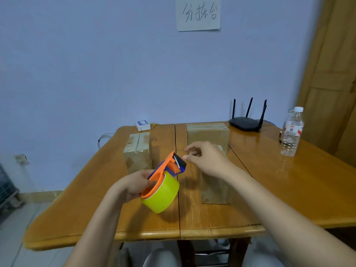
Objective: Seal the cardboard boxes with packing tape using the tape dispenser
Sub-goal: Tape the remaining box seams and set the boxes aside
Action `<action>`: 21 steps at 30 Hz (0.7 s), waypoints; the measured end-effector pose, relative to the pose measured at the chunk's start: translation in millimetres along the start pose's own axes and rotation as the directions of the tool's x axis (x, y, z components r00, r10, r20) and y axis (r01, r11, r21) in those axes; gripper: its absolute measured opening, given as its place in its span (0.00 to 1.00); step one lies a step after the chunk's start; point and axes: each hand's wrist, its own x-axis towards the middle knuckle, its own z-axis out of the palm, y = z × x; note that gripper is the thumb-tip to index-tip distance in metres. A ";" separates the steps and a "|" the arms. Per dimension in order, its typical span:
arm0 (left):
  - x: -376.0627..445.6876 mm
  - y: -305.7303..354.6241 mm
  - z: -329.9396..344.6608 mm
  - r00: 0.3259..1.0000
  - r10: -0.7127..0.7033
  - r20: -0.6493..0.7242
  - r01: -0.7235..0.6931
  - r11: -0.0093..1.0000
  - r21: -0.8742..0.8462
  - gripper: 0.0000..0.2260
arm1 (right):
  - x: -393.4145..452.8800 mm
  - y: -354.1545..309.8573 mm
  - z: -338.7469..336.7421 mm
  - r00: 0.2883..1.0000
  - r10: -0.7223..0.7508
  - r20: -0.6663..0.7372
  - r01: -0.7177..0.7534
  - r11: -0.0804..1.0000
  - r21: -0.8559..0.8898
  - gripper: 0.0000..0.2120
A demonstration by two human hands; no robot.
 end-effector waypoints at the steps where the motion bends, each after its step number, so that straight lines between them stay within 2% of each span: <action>1: -2.2 3.3 -0.4 0.997 0.016 0.074 -0.015 1.000 -0.023 0.10 | 0.8 -2.1 -3.6 1.000 -0.008 0.008 0.008 0.999 0.033 0.11; 4: -2.9 10.4 -0.7 0.987 0.031 0.158 -0.030 1.000 -0.007 0.11 | 2.6 -7.5 -12.9 0.999 -0.041 0.032 0.039 0.997 0.068 0.14; 8: 1.0 13.8 -0.1 0.976 0.023 0.217 -0.028 0.999 0.022 0.11 | 2.8 -6.5 -17.6 0.996 -0.055 0.073 0.058 0.997 -0.048 0.15; 11: 3.1 14.6 2.8 0.966 0.016 0.260 -0.026 0.999 0.034 0.12 | 4.7 1.4 -18.1 0.995 -0.018 0.095 0.025 0.997 -0.067 0.13; 16: 5.3 15.1 -0.3 0.953 0.010 0.303 -0.029 0.998 0.056 0.13 | 6.8 10.6 -22.2 0.988 0.017 0.154 -0.011 0.999 -0.042 0.09; 21: 9.0 18.1 -4.2 0.943 -0.018 0.331 -0.021 0.993 0.115 0.14 | 7.4 13.8 -25.4 0.970 0.063 0.235 -0.088 0.991 0.096 0.08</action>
